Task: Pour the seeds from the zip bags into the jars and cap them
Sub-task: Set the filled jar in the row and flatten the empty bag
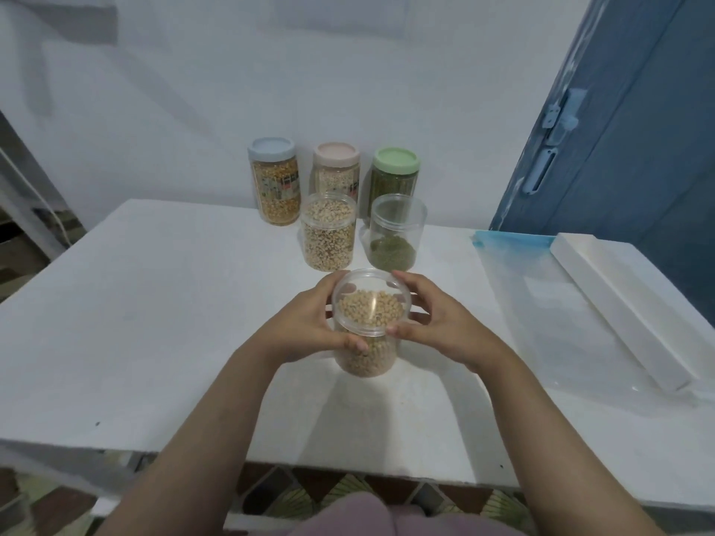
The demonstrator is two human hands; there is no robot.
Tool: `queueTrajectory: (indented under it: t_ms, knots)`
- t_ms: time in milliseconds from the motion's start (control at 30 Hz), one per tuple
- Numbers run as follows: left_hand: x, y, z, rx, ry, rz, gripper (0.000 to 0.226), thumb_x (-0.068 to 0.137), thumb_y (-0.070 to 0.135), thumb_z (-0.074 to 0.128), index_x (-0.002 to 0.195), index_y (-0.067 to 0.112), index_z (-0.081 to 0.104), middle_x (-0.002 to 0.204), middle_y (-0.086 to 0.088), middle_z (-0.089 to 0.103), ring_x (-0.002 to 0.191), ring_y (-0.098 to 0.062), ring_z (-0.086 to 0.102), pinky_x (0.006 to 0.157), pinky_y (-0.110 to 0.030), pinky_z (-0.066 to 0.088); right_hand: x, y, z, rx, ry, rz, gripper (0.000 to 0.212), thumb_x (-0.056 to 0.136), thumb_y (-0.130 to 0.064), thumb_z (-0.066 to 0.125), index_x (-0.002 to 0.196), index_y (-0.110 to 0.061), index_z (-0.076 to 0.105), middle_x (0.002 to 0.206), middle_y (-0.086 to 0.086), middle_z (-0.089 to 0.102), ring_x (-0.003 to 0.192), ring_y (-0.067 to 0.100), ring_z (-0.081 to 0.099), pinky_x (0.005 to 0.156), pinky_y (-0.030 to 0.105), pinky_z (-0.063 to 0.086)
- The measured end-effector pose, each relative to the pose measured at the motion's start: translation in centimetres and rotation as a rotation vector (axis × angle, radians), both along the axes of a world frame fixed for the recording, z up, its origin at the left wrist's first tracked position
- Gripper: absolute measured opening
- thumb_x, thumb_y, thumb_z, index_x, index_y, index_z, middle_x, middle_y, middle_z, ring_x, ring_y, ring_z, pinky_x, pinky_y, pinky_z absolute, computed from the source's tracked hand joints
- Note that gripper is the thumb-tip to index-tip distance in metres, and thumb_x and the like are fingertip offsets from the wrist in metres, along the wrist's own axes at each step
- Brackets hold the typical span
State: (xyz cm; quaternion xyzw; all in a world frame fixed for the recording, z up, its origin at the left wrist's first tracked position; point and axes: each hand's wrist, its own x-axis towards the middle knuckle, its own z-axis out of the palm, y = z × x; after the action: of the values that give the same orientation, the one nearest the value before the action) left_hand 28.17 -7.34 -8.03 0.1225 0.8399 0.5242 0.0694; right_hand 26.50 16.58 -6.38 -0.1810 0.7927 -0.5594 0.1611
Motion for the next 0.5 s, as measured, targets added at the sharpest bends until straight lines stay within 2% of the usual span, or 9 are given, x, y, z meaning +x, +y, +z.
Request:
queueTrajectory:
  t_ms: [67, 133, 233, 300, 367, 500]
  knots:
    - [0.2, 0.1, -0.1, 0.024, -0.018, 0.016, 0.108, 0.057, 0.036, 0.094, 0.145, 0.042, 0.031, 0.133, 0.018, 0.054, 0.126, 0.001, 0.052, 0.106, -0.022, 0.043, 0.4, -0.2, -0.3, -0.014, 0.029, -0.029, 0.079, 0.076, -0.023, 0.081, 0.144, -0.022, 0.041, 0.134, -0.013, 0.055, 0.119, -0.006, 0.055, 0.103, 0.025, 0.049]
    - [0.4, 0.2, -0.2, 0.041, -0.021, 0.017, 0.109, 0.06, 0.034, 0.095, 0.146, 0.043, 0.028, 0.133, 0.018, 0.053, 0.128, 0.0, 0.051, 0.107, -0.022, 0.042, 0.7, -0.2, -0.4, -0.025, 0.021, -0.008, 0.084, 0.074, -0.031, 0.078, 0.146, -0.024, 0.037, 0.137, -0.015, 0.051, 0.121, -0.01, 0.051, 0.101, 0.02, 0.048]
    - [0.7, 0.5, -0.1, 0.057, -0.019, 0.027, 0.105, 0.059, 0.034, 0.092, 0.142, 0.045, 0.029, 0.131, 0.024, 0.05, 0.123, 0.014, 0.048, 0.103, -0.013, 0.042, 0.1, 0.3, 0.3, 0.009, -0.031, 0.09, 0.09, 0.076, -0.029, 0.079, 0.15, -0.033, 0.027, 0.139, -0.025, 0.044, 0.123, -0.019, 0.043, 0.096, 0.011, 0.045]
    - [0.8, 0.7, -0.2, 0.068, -0.02, 0.038, 0.105, 0.059, 0.033, 0.091, 0.143, 0.044, 0.028, 0.131, 0.025, 0.05, 0.121, 0.017, 0.048, 0.098, -0.008, 0.042, -0.5, 0.4, 0.7, 0.046, -0.023, 0.108, 0.086, 0.079, -0.02, 0.081, 0.148, -0.034, 0.031, 0.138, -0.023, 0.047, 0.121, -0.016, 0.047, 0.098, 0.013, 0.046]
    - [0.8, 0.6, -0.5, 0.066, -0.021, 0.044, 0.107, 0.061, 0.033, 0.092, 0.146, 0.044, 0.027, 0.131, 0.024, 0.051, 0.124, 0.014, 0.048, 0.1, -0.011, 0.042, -0.6, 0.3, 0.5, 0.044, 0.003, 0.076, 0.084, 0.077, -0.018, 0.083, 0.147, -0.027, 0.037, 0.135, -0.016, 0.052, 0.118, -0.008, 0.053, 0.101, 0.02, 0.048]
    - [0.7, 0.4, -0.5, 0.063, -0.025, 0.043, 0.111, 0.061, 0.035, 0.093, 0.149, 0.042, 0.026, 0.132, 0.024, 0.051, 0.126, 0.009, 0.048, 0.106, -0.018, 0.042, 0.3, -0.4, -0.6, 0.037, 0.091, -0.001, 0.093, 0.07, -0.039, 0.083, 0.149, -0.022, 0.036, 0.143, -0.009, 0.048, 0.125, -0.004, 0.05, 0.105, 0.025, 0.047]
